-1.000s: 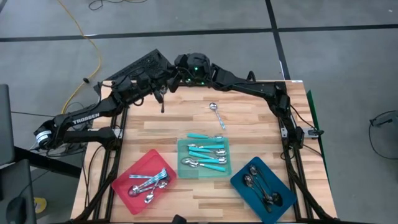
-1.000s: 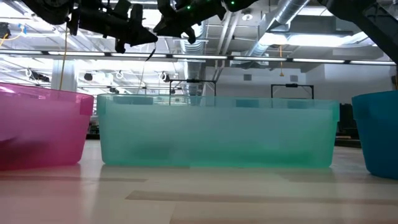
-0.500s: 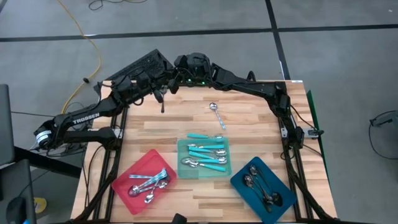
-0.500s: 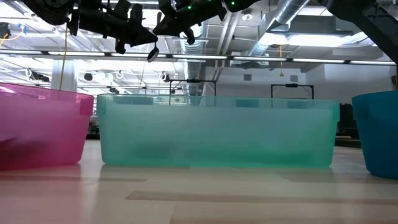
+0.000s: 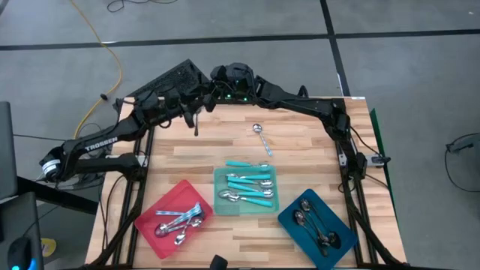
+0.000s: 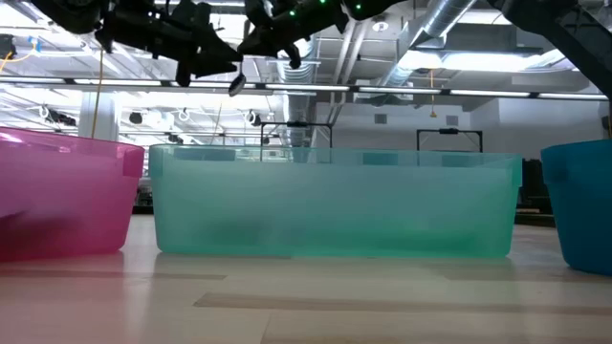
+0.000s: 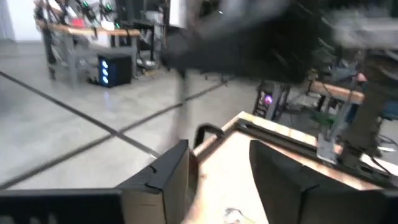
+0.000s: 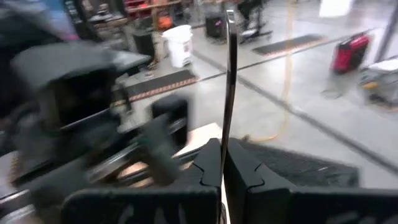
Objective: Sort silverware by color (type)
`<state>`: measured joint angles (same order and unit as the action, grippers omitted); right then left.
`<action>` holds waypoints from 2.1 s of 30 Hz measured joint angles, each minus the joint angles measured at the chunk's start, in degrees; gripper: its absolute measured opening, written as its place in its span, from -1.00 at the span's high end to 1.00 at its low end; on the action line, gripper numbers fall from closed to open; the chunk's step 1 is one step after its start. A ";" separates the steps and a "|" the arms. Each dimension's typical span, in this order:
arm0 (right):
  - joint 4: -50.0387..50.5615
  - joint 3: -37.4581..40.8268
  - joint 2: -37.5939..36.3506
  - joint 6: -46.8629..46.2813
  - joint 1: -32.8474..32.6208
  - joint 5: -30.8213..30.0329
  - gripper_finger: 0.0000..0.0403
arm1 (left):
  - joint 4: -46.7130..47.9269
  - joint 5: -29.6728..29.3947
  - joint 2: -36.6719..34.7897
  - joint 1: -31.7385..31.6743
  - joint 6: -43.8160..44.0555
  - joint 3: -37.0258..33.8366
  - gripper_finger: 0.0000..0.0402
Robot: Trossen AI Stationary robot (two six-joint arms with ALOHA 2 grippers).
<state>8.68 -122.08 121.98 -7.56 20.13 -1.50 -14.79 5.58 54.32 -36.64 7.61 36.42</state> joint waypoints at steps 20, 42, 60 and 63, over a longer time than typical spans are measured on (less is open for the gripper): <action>30.62 -0.02 -6.93 7.66 4.93 1.45 0.90 | 16.90 -4.14 -7.91 -2.65 -1.29 -0.11 0.10; -3.14 55.34 -45.36 -1.17 13.47 16.89 0.90 | 16.84 -3.69 -11.25 -2.67 0.62 -0.04 0.10; -8.43 73.72 -55.94 -25.80 20.60 38.34 0.90 | 17.14 -3.41 -11.25 -2.67 2.69 -0.04 0.10; -2.18 73.72 -57.11 -25.44 20.34 39.73 0.90 | 17.17 -3.41 -11.25 -2.67 2.83 -0.04 0.10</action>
<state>6.50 -48.36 64.87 -33.00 40.48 38.23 2.38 2.17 43.07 -39.31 10.44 36.38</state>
